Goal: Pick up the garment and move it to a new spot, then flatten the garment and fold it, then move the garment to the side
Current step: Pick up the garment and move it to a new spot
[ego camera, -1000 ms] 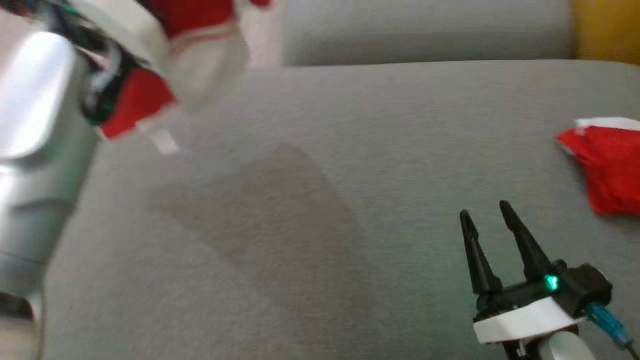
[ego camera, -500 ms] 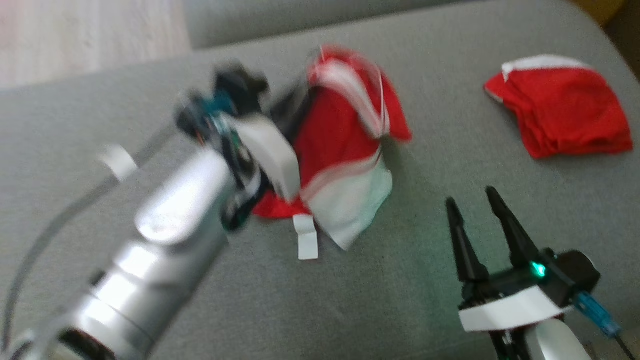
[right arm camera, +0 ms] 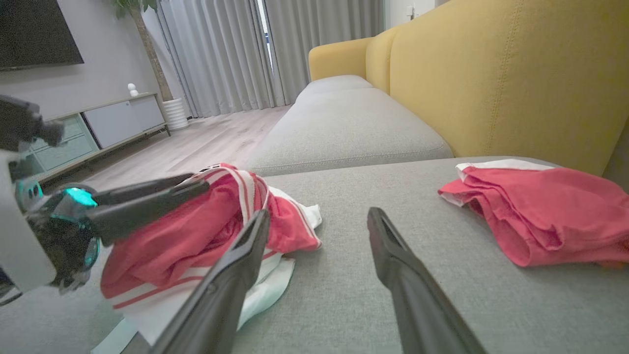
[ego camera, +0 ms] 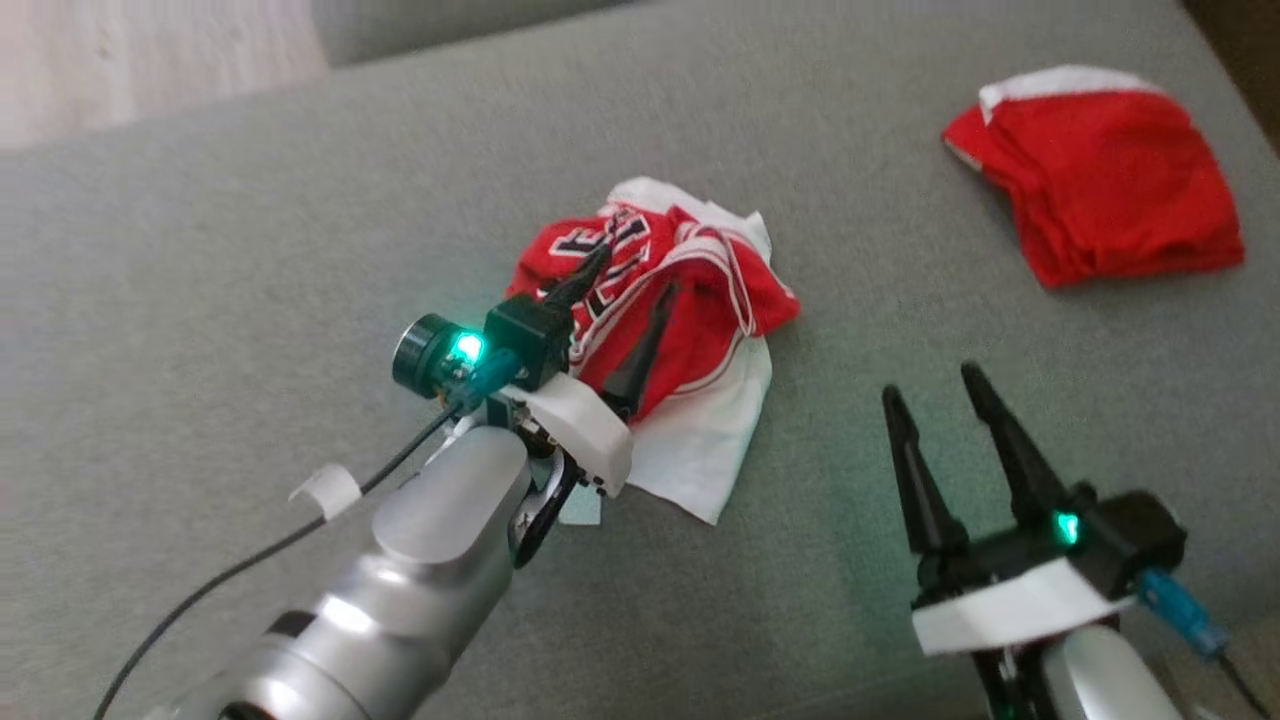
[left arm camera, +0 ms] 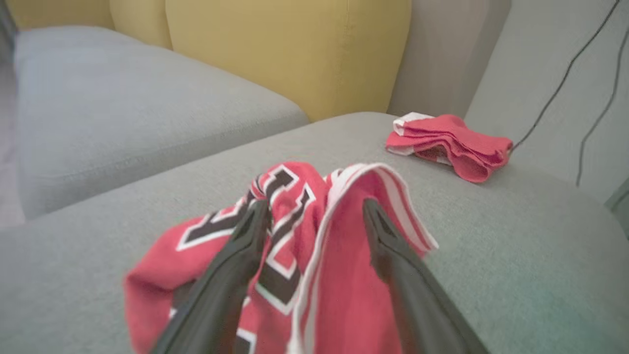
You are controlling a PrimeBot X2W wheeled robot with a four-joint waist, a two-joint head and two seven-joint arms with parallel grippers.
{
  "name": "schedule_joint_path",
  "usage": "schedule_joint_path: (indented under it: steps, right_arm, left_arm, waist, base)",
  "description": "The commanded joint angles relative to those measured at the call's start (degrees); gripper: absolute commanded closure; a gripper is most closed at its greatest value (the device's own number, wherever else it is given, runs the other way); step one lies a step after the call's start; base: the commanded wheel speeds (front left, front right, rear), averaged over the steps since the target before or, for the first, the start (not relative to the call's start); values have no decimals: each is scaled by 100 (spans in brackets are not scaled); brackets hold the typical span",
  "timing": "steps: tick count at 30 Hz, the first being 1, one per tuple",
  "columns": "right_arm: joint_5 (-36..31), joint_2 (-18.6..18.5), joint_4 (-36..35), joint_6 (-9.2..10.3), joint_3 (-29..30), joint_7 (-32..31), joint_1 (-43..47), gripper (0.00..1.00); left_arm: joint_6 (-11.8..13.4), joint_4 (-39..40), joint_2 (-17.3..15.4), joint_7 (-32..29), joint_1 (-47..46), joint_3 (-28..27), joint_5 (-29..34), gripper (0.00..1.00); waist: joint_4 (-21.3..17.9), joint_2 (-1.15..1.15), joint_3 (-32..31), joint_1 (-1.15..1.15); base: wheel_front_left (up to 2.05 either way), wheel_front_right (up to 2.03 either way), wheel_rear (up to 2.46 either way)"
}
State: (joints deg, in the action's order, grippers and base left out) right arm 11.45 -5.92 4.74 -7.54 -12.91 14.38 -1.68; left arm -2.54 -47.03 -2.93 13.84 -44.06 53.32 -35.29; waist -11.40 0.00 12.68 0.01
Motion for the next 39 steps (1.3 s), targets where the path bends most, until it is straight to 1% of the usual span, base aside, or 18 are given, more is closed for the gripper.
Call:
schedule_joint_path:
  steps: [1,5,6,10,13,15,19,21,22,24,28,33,39]
  right_arm:
    - [5,-23,-96,5,-87,62,169,0]
    - [5,17,-40,5,30,62,488,0]
    - [5,17,-40,5,30,62,488,0]
    - [0,83,-53,5,198,62,741,0]
    - [-31,131,-40,5,323,62,894,0]
    - [-36,161,-44,5,387,62,984,0]
    - [-7,207,-57,5,486,62,1134,0]
    - [7,224,-59,5,525,62,1193,0]
    - [9,231,-62,5,543,62,1217,0]
    - [0,244,-60,5,613,62,1276,0]
    - [-60,265,-22,5,659,62,1381,0]
    - [-97,282,9,5,642,62,1442,0]
    - [-138,290,18,5,641,62,1439,0]
  left_arm:
    - [194,260,-32,103,87,-306,36,0]
    - [573,1071,-76,113,845,-872,211,0]
    - [573,1071,-76,113,845,-872,211,0]
    - [828,1976,-260,114,1773,-1421,441,0]
    - [1091,2689,-458,115,2475,-1785,782,0]
    - [1301,3148,-531,115,2981,-2067,965,0]
    - [1709,4082,-571,115,4076,-2735,1387,0]
    - [1841,4476,-539,115,4628,-3046,1647,0]
    - [1841,4631,-522,115,4875,-3137,1781,0]
    - [1754,4837,-460,115,5290,-3260,1972,0]
    - [1569,4992,-322,116,5763,-3477,2278,0]
    - [1351,4967,-173,116,5883,-3652,2490,0]
    - [1234,4970,-60,116,5935,-3900,2545,0]
  waist:
    - [344,0,-631,-1]
    - [628,0,-1188,-1]
    - [628,0,-1188,-1]
    - [920,0,-1508,-1]
    - [1104,0,-1677,-1]
    - [1210,0,-1768,-1]
    - [1334,0,-1903,-1]
    - [1368,0,-1953,-1]
    - [1383,0,-1970,-1]
    - [1421,0,-1999,-1]
    - [1461,0,-2035,-1]
    - [1492,0,-2041,-1]
    - [1476,0,-2019,-1]
  base:
    - [0,0,0]
    - [0,0,0]
    - [0,0,0]
    - [0,0,0]
    - [0,0,0]
    - [0,0,0]
    - [0,0,0]
    - [0,0,0]
    - [0,0,0]
    - [0,0,0]
    - [0,0,0]
    - [0,0,0]
    - [0,0,0]
